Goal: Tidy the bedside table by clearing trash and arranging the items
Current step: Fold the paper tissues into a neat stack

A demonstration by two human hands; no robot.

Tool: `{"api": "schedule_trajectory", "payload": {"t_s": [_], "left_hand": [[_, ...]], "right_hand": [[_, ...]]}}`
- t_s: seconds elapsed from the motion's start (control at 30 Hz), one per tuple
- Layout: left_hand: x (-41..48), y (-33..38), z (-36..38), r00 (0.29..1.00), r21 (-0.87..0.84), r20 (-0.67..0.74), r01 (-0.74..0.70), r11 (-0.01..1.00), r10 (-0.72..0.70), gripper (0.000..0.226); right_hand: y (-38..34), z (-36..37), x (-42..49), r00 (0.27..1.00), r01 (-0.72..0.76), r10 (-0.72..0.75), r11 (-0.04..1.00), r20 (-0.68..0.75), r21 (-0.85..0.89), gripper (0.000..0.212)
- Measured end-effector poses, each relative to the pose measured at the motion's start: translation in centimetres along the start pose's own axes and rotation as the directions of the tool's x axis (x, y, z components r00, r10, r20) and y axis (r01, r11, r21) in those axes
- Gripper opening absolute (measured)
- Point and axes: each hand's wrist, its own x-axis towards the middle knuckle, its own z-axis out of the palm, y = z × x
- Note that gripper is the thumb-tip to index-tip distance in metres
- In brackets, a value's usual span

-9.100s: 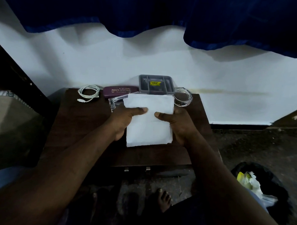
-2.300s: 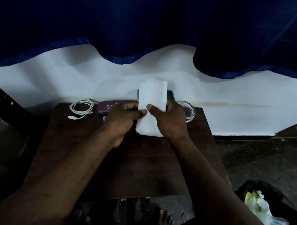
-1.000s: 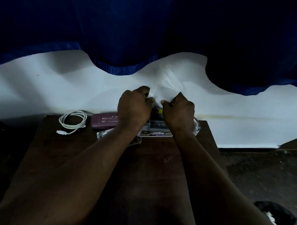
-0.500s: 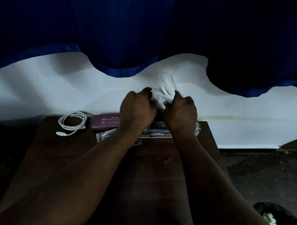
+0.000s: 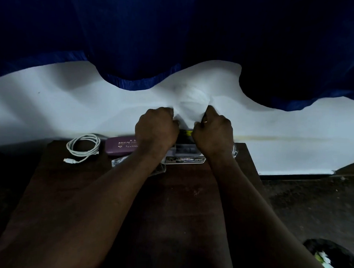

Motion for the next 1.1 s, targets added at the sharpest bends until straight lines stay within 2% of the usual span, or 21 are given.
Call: {"api": "schedule_trajectory", "payload": {"t_s": [0.1,0.2,0.33,0.4,0.5,0.6,0.7,0.8,0.9,1.0,1.1], "left_hand": [[-0.1,0.0,0.2,0.999,-0.037,-0.024,0.033,0.999,-0.034,0.016],[0.0,-0.3,0.4,0.997,-0.090,0.006,0.074,0.993,-0.074,0.019],[0.5,-0.3,0.4,0.993,-0.125,0.046,0.111,0.986,-0.106,0.045],[0.5,-0.2,0.2,0.994,-0.152,0.001,0.107,0.983,-0.108,0.051],[0.6,-0.5,0.3,0.998,-0.194,-0.039,0.045,0.980,-0.054,0.042],[0.7,-1.1,0.4,1.000,-0.188,0.016,0.011,0.982,-0.009,0.031],[0.7,-1.4,0.5,0.998,-0.162,0.054,-0.007,0.987,0.016,0.035],[0.6,-1.1,0.3,0.999,-0.206,0.040,0.028,0.978,-0.021,0.043],[0.9,-1.0,0.1,0.995,-0.328,0.033,0.103,0.939,-0.098,0.037],[1.0,-1.2,0.1,0.996,-0.286,0.064,0.077,0.955,-0.061,0.042],[0.9,-1.3,0.0,0.993,-0.215,0.101,0.087,0.973,-0.066,0.038]], "right_hand": [[0.0,-0.4,0.2,0.997,-0.057,0.059,0.997,-0.040,0.056,0.014],[0.0,-0.4,0.2,0.997,-0.074,0.074,0.995,0.002,0.074,0.015],[-0.3,-0.2,-0.2,0.998,-0.059,0.059,0.998,0.018,0.006,0.024],[-0.4,-0.3,-0.1,0.997,-0.072,0.072,0.997,0.007,0.001,0.018],[-0.5,-0.5,-0.1,0.995,-0.100,0.099,0.995,0.019,0.015,0.015],[-0.7,-0.8,0.1,0.991,-0.133,0.131,0.988,0.034,0.080,0.020],[-0.6,-1.0,0.3,0.987,-0.163,0.163,0.980,0.013,0.112,0.020],[-0.4,-1.0,0.3,0.986,-0.167,0.166,0.982,0.019,0.087,0.020],[-0.5,-0.7,0.2,0.987,-0.157,0.154,0.986,0.041,0.062,0.021],[-0.5,-0.5,0.2,0.989,-0.142,0.140,0.987,0.040,0.072,0.021],[-0.3,-0.7,0.3,0.983,-0.180,0.180,0.971,0.016,0.155,0.017]]}}
